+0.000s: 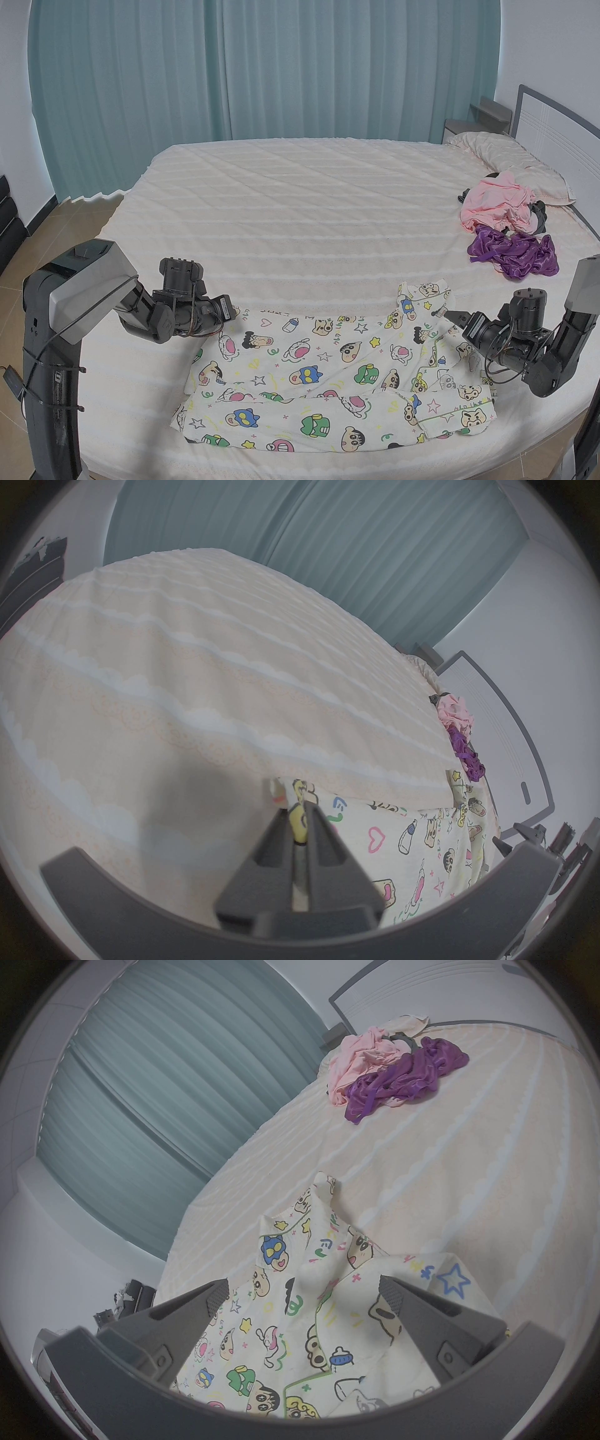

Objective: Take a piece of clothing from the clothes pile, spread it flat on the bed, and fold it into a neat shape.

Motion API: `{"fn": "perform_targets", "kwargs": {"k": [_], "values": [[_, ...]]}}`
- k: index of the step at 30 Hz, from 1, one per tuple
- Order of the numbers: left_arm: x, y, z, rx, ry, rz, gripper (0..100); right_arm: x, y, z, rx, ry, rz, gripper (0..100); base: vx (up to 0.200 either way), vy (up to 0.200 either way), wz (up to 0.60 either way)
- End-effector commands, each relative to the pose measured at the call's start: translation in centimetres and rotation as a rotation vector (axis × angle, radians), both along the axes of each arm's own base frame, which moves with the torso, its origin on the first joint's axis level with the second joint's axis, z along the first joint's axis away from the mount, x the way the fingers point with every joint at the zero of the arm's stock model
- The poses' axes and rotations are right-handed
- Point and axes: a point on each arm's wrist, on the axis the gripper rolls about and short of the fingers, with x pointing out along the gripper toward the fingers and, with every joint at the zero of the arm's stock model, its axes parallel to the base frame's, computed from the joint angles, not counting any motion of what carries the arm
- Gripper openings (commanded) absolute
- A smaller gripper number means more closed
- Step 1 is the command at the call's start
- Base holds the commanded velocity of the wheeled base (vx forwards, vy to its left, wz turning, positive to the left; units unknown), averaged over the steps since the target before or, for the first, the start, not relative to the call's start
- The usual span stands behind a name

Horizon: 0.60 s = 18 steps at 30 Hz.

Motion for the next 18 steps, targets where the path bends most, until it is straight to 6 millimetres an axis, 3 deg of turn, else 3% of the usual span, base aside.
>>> {"fn": "perform_targets", "kwargs": {"k": [1,8,12,13,18], "values": [[0.2,0.4,1.2,-0.005,-0.029,0.017,0,3.0,0.7,0.4,-0.033,0.006,0.029,100,0.000,0.000,0.00],[0.1,2.5,3.6,-0.011,-0.065,0.067,0,7.0,0.6,0.6,-0.036,0.061,0.026,100,0.000,0.000,0.00],[0.0,3.3,4.4,-0.009,-0.063,0.084,0,7.9,0.3,0.0,-0.046,0.081,0.023,100,0.000,0.000,0.00],[-0.1,4.3,4.9,-0.007,-0.060,0.106,0,8.6,0.1,-0.8,-0.049,0.094,0.022,100,0.000,0.000,0.00],[0.0,5.0,5.1,-0.007,-0.064,0.124,0,9.7,0.4,-2.6,-0.039,0.126,0.051,100,0.000,0.000,0.00]]}}
